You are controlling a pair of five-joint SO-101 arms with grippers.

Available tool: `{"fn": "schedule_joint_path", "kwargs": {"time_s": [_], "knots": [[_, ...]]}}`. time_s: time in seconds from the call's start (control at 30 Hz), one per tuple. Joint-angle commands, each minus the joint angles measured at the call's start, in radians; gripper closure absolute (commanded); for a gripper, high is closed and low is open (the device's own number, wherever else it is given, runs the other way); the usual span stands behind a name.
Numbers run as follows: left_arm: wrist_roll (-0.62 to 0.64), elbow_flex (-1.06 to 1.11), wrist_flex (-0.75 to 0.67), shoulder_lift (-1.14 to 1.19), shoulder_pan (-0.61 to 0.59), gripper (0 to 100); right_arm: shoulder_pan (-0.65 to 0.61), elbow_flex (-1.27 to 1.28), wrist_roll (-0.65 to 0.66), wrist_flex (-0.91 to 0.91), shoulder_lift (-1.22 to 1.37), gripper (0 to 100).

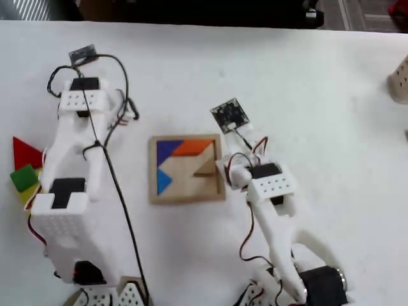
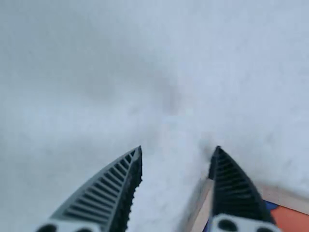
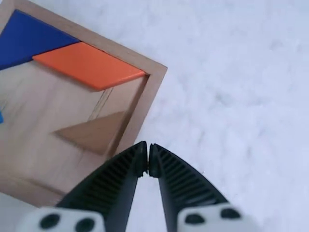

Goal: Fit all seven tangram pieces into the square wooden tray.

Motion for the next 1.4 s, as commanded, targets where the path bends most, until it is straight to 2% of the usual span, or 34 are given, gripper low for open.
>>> {"fn": "schedule_joint_path", "kwargs": {"time_s": [0.0,0.23,0.4,0.63,0.8,0.97,1.2,1.37], "knots": [[0.012,-0.006,-0.021,-0.024,0.001,85,-0.036,0.011,-0.009,0.004,-0.074,98.1],[0.012,-0.009,-0.023,-0.025,-0.024,98,-0.147,0.048,-0.009,0.002,-0.084,98.1],[0.011,-0.008,-0.014,-0.025,-0.021,97,-0.183,0.060,-0.011,-0.002,-0.082,98.1],[0.011,-0.008,-0.014,-0.025,-0.022,97,-0.189,0.071,-0.011,-0.148,0.039,98.1],[0.012,-0.008,-0.014,-0.025,-0.027,97,-0.193,-0.049,-0.011,-0.070,0.174,98.1],[0.015,-0.009,-0.020,-0.025,-0.058,97,-0.202,-0.077,-0.011,-0.033,0.196,98.1],[0.017,-0.031,-0.015,-0.024,-0.064,97,-0.297,-0.078,-0.011,-0.044,0.177,98.1],[0.017,-0.032,-0.020,-0.024,-0.065,97,-0.291,-0.078,-0.011,-0.122,0.179,98.1]]}}
